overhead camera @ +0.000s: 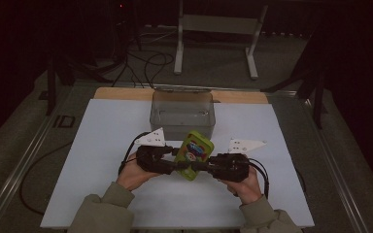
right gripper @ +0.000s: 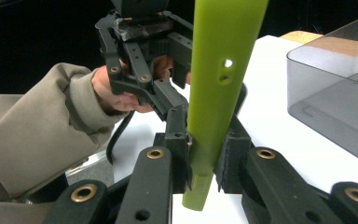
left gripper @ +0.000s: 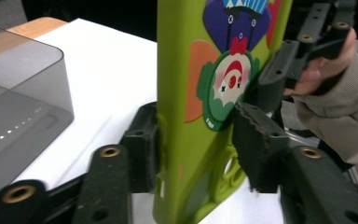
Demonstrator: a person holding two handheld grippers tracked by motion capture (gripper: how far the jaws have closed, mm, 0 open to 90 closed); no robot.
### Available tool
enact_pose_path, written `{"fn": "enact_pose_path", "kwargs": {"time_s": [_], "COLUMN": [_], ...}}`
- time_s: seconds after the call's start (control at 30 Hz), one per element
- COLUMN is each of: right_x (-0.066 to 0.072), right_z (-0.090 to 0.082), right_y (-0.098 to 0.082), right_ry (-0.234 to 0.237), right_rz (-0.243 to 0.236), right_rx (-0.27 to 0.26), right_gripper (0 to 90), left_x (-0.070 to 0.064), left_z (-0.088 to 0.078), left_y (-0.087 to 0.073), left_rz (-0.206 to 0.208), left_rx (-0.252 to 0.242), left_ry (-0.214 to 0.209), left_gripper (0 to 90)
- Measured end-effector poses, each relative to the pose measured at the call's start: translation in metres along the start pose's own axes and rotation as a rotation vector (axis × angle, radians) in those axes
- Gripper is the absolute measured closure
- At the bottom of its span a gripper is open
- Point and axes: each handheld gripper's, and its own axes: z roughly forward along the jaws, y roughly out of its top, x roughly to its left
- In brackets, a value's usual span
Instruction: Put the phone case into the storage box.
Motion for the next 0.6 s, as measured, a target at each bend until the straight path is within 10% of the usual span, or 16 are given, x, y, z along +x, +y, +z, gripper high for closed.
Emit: {"fn": "enact_pose_path", "kwargs": {"time_s": [0.6], "right_x": [-0.011], "right_z": [-0.004], "right_y": [-0.001], "right_ry": [-0.087], "right_rz": [0.038], "right_rx": [0.011], "right_gripper": [69.0], "left_x": [0.008], "left_z": [-0.002], "left_y": [-0.001], "left_rz": [-0.105], "left_rx": [0.004], "left_ry": [-0.071], "left_gripper": [78.5]}}
